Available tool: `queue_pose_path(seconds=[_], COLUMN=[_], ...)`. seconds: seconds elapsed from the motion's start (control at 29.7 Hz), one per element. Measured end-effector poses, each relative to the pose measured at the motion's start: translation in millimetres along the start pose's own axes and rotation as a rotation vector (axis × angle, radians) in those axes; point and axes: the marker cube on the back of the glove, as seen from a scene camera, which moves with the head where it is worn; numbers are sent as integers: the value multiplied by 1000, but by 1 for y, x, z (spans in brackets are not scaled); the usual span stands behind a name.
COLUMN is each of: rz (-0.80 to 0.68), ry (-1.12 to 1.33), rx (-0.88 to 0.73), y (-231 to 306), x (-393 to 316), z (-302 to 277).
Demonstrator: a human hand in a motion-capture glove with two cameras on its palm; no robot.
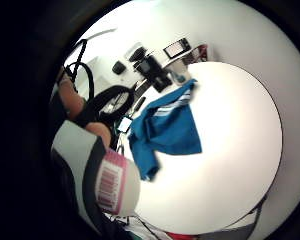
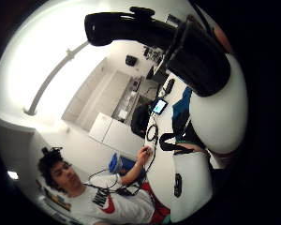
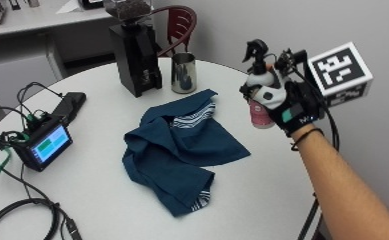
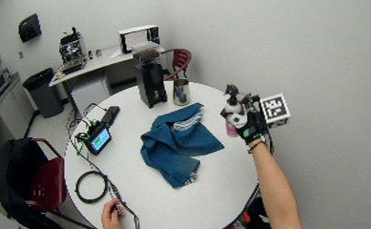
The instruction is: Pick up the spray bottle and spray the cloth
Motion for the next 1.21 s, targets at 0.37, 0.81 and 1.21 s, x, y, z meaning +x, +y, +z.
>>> queue_pose_path(seconds=[0.37, 0.81, 1.21], rz=[177, 157, 118], ry=[125, 17, 43], rx=[-341, -309, -283], y=[44, 24, 9], x=[70, 45, 7], z=[78, 57, 38])
